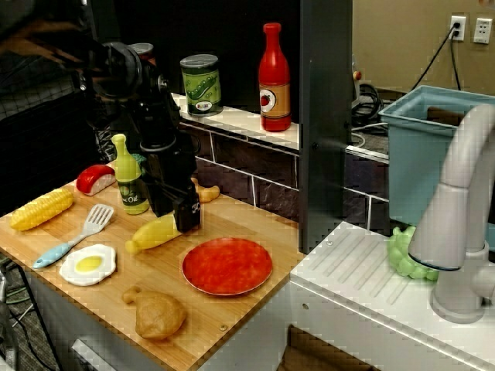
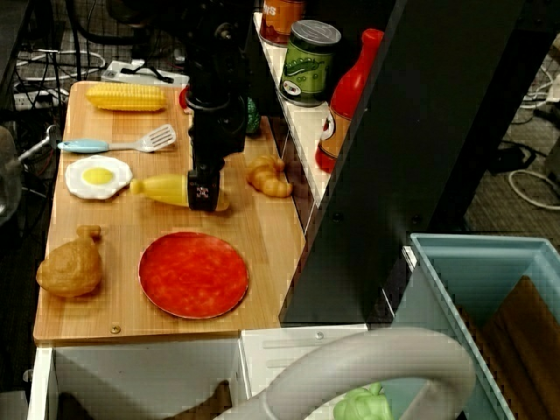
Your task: Put banana on plate
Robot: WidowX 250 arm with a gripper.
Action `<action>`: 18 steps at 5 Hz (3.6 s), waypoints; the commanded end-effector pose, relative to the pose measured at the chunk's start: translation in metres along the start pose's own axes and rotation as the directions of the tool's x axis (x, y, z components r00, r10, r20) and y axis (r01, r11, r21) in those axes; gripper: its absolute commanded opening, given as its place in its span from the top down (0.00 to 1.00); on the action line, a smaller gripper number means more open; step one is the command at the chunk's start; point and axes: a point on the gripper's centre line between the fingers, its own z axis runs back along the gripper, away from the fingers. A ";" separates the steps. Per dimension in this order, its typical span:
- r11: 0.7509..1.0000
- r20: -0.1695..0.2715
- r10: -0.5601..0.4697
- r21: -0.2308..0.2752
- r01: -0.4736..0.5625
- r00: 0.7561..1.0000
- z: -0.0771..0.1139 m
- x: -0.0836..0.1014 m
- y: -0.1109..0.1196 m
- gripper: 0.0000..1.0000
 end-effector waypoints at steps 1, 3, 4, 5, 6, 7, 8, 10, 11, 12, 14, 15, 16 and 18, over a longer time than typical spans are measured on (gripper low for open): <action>0.998 0.017 -0.056 0.017 0.055 0.998 0.029 -0.001 0.010 0.00; 0.999 0.014 -0.040 0.026 0.040 0.999 0.024 -0.004 0.011 0.23; 1.000 0.016 -0.017 0.010 0.017 1.000 0.019 -0.006 0.010 1.00; 1.000 0.020 -0.011 0.017 0.011 1.000 0.015 -0.009 0.009 1.00; 1.000 0.030 -0.020 0.007 0.020 0.999 0.022 -0.010 0.008 1.00; 1.000 0.032 -0.022 0.003 0.022 0.999 0.040 -0.010 0.007 1.00; 0.999 0.040 -0.031 -0.031 0.033 0.999 0.069 -0.010 0.004 1.00; 0.991 0.036 -0.082 -0.104 0.085 0.996 0.101 -0.024 -0.022 1.00; 0.987 0.029 -0.122 -0.101 0.125 0.992 0.091 -0.036 -0.044 1.00; 0.983 0.002 -0.146 -0.110 0.145 0.989 0.075 -0.046 -0.068 1.00; 0.982 -0.048 -0.160 -0.108 0.154 0.986 0.045 -0.049 -0.106 1.00; 0.983 -0.067 -0.143 -0.123 0.134 0.988 0.050 -0.032 -0.109 1.00; 0.984 -0.083 -0.125 -0.136 0.113 0.989 0.061 -0.017 -0.105 1.00; 0.986 -0.093 -0.112 -0.135 0.099 0.989 0.058 -0.008 -0.092 1.00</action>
